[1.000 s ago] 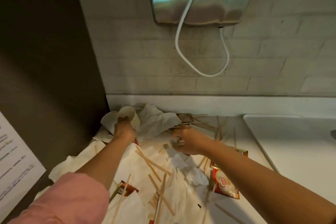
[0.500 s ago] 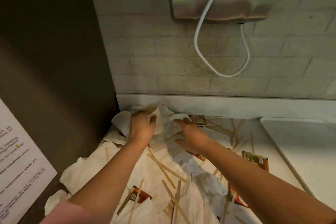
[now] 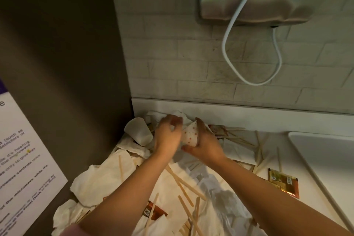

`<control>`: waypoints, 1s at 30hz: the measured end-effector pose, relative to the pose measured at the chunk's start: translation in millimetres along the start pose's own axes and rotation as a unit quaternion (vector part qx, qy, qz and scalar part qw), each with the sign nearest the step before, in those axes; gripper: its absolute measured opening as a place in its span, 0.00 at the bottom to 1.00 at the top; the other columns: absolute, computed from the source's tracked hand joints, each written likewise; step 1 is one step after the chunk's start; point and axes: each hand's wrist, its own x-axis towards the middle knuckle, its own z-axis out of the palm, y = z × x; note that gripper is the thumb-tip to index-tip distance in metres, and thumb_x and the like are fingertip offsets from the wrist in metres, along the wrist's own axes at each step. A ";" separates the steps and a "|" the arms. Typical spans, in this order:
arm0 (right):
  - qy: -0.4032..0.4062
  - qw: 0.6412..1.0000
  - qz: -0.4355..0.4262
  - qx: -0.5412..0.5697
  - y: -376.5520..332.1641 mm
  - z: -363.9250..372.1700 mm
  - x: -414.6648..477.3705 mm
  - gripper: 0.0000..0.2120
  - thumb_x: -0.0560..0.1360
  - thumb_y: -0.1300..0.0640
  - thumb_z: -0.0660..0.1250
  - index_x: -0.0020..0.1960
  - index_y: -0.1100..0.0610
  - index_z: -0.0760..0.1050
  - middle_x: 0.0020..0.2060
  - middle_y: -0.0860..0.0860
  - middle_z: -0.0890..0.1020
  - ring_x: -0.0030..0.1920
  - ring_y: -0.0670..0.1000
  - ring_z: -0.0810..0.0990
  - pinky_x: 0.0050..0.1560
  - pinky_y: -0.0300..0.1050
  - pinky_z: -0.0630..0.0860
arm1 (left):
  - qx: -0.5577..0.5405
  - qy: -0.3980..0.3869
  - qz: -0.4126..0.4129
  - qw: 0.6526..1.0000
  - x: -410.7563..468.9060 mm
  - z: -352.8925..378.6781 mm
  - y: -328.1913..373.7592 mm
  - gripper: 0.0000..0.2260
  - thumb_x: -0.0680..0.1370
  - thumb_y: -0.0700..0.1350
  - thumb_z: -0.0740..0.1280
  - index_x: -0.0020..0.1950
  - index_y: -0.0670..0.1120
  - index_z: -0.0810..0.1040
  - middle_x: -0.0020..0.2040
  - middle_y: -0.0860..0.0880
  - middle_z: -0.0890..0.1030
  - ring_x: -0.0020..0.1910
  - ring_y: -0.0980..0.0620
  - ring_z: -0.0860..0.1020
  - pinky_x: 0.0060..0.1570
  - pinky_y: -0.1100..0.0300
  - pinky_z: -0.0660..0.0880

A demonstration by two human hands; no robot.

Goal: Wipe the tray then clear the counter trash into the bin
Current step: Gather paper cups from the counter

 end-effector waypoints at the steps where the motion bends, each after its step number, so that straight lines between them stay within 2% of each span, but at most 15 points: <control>1: -0.009 1.000 0.005 -0.002 2.4 -0.8 0.5 0.47 0.69 0.47 0.72 0.77 0.54 0.46 0.68 0.55 0.70 0.64 0.55 0.74 0.57 0.48 0.75 | 0.017 0.012 -0.007 1.000 7.4 -2.0 -6.1 0.12 0.80 0.48 0.60 0.55 0.42 0.78 0.53 0.45 0.79 0.52 0.47 0.77 0.51 0.59 0.71; 5: -0.024 1.000 0.009 -0.007 11.1 -2.1 0.8 0.47 0.69 0.47 0.73 0.76 0.53 0.47 0.66 0.54 0.71 0.64 0.55 0.73 0.59 0.51 0.75 | 0.109 0.043 -0.057 0.991 39.6 -18.4 -36.7 0.14 0.78 0.46 0.63 0.60 0.41 0.74 0.60 0.41 0.73 0.60 0.41 0.73 0.58 0.54 0.70; 9: -0.032 0.999 0.004 -0.016 16.7 -2.2 1.8 0.46 0.70 0.46 0.72 0.76 0.51 0.45 0.67 0.53 0.70 0.65 0.54 0.72 0.59 0.50 0.75 | 0.220 0.037 -0.128 0.967 62.5 -34.3 -58.9 0.23 0.77 0.48 0.64 0.70 0.44 0.65 0.70 0.41 0.62 0.67 0.39 0.64 0.62 0.50 0.66; 13: -0.046 0.998 -0.005 -0.039 17.7 -1.7 3.4 0.46 0.71 0.44 0.70 0.76 0.51 0.43 0.68 0.52 0.69 0.65 0.54 0.72 0.59 0.49 0.74 | 0.228 0.001 -0.187 0.956 81.0 -40.7 -76.5 0.32 0.76 0.48 0.66 0.76 0.44 0.56 0.75 0.42 0.56 0.72 0.39 0.58 0.66 0.47 0.64; 17: -0.062 0.997 -0.007 -0.049 21.6 2.9 4.4 0.46 0.70 0.43 0.70 0.76 0.50 0.44 0.67 0.52 0.71 0.63 0.54 0.73 0.58 0.50 0.75 | 0.176 -0.021 -0.249 0.952 86.8 -42.7 -87.0 0.37 0.75 0.51 0.68 0.77 0.46 0.51 0.75 0.43 0.56 0.71 0.39 0.63 0.63 0.46 0.71; 21: -0.081 0.995 -0.011 -0.055 21.4 5.0 5.1 0.47 0.69 0.43 0.71 0.77 0.51 0.44 0.69 0.52 0.69 0.65 0.54 0.72 0.59 0.48 0.73 | 0.175 -0.024 -0.238 0.955 86.4 -41.5 -87.6 0.31 0.75 0.52 0.67 0.74 0.45 0.60 0.71 0.41 0.64 0.67 0.40 0.68 0.61 0.47 0.72; 23: -0.086 0.995 -0.010 -0.055 19.8 5.6 4.9 0.47 0.69 0.43 0.71 0.77 0.51 0.45 0.69 0.52 0.68 0.65 0.54 0.71 0.59 0.48 0.73 | 0.139 -0.012 -0.222 0.965 84.7 -41.3 -82.9 0.24 0.77 0.49 0.66 0.70 0.43 0.66 0.67 0.40 0.69 0.63 0.39 0.71 0.56 0.49 0.74; 26: -0.094 0.994 -0.013 -0.059 15.3 6.2 3.4 0.47 0.69 0.42 0.70 0.77 0.51 0.44 0.69 0.52 0.67 0.66 0.55 0.71 0.59 0.48 0.72 | 0.074 0.009 -0.188 0.979 77.4 -42.3 -68.4 0.16 0.79 0.44 0.61 0.66 0.41 0.72 0.63 0.38 0.74 0.60 0.38 0.74 0.46 0.53 0.73; 30: -0.095 0.993 -0.021 -0.071 8.1 4.9 1.8 0.47 0.69 0.43 0.71 0.77 0.51 0.44 0.71 0.53 0.63 0.66 0.55 0.70 0.58 0.48 0.72 | 0.029 0.020 -0.108 0.994 62.4 -43.2 -38.5 0.11 0.80 0.43 0.60 0.58 0.41 0.76 0.54 0.41 0.77 0.49 0.46 0.73 0.40 0.56 0.70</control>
